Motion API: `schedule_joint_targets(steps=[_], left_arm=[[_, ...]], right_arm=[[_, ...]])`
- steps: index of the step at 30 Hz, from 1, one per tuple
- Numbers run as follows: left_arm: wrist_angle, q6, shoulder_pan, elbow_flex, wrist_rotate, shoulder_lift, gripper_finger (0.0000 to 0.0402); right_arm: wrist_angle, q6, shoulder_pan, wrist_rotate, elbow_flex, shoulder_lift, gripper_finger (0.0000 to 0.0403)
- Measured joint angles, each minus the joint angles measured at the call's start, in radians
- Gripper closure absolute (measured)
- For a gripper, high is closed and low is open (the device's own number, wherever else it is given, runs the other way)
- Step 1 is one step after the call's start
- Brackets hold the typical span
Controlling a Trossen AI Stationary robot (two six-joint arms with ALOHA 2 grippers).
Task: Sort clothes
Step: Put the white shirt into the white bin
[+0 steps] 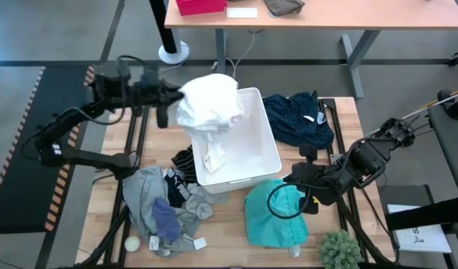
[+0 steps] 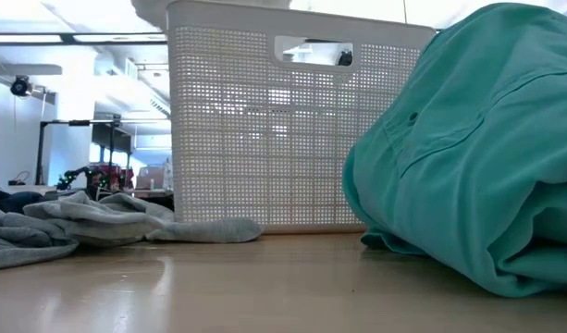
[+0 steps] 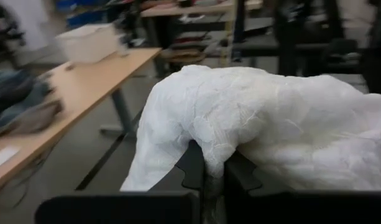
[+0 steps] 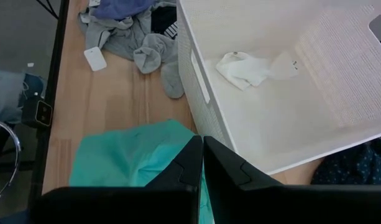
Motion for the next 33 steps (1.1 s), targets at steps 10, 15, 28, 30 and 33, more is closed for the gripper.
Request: schedule_joint_targets(steps=[10, 15, 28, 30, 33], left_arm=[[0.071, 0.130, -0.091, -0.001, 0.012, 0.190, 0.0395], [-0.002, 0.178, -0.091, -0.002, 0.051, 0.268, 0.0395], [-0.028, 0.290, -0.096, -0.015, 0.114, 0.453, 0.0395], [-0.029, 0.309, -0.096, -0.015, 0.114, 0.480, 0.0395], [-0.029, 0.345, -0.096, -0.015, 0.114, 0.516, 0.0395]], right_arm=[[0.000, 0.000, 0.000, 0.000, 0.000, 0.000, 0.0403], [0.000, 0.000, 0.000, 0.000, 0.000, 0.000, 0.0403], [0.000, -0.004, 0.000, -0.001, 0.000, 0.000, 0.0403], [0.000, -0.003, 0.000, -0.001, 0.000, 0.000, 0.0403], [0.000, -0.003, 0.000, -0.001, 0.000, 0.000, 0.0403]])
